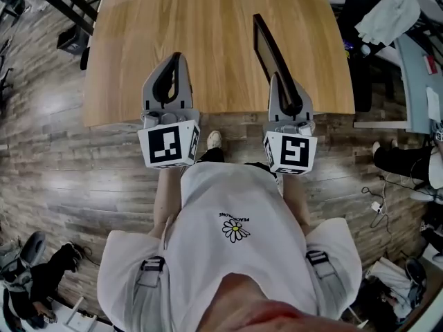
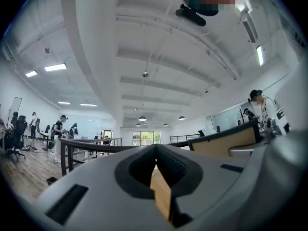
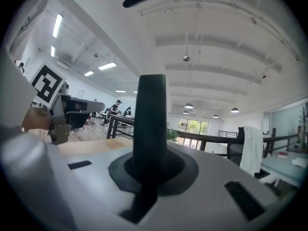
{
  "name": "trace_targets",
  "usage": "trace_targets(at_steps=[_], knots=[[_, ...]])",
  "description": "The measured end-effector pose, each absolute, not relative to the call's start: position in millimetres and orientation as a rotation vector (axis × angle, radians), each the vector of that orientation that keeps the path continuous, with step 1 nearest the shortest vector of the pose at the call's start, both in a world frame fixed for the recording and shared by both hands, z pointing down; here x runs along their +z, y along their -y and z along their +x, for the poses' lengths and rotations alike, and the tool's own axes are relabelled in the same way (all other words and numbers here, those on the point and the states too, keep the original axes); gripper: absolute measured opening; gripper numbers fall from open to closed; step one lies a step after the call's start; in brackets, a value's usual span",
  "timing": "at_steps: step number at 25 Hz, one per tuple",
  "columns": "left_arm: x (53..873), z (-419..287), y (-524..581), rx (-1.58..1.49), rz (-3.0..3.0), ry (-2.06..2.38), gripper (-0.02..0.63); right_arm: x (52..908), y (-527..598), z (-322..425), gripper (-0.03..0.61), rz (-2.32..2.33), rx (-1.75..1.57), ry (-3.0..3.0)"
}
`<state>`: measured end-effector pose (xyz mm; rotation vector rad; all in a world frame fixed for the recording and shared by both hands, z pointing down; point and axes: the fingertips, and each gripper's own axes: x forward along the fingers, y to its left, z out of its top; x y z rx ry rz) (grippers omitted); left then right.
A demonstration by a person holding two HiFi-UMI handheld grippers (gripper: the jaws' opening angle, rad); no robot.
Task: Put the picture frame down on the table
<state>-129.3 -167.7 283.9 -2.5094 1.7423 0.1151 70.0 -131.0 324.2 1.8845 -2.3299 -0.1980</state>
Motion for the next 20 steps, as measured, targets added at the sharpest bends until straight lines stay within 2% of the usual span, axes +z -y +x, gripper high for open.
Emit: trace_targets(at_steps=[8,20], knots=[[293,-120,221,0.104,-2.563,-1.751,0.015,321,182,72,0.018,1.851,-0.308,2.207],[295,-98,240,0.059,-2.504,-1.795,0.015,353,214,96,0.018,1.745,-0.341,2.115]])
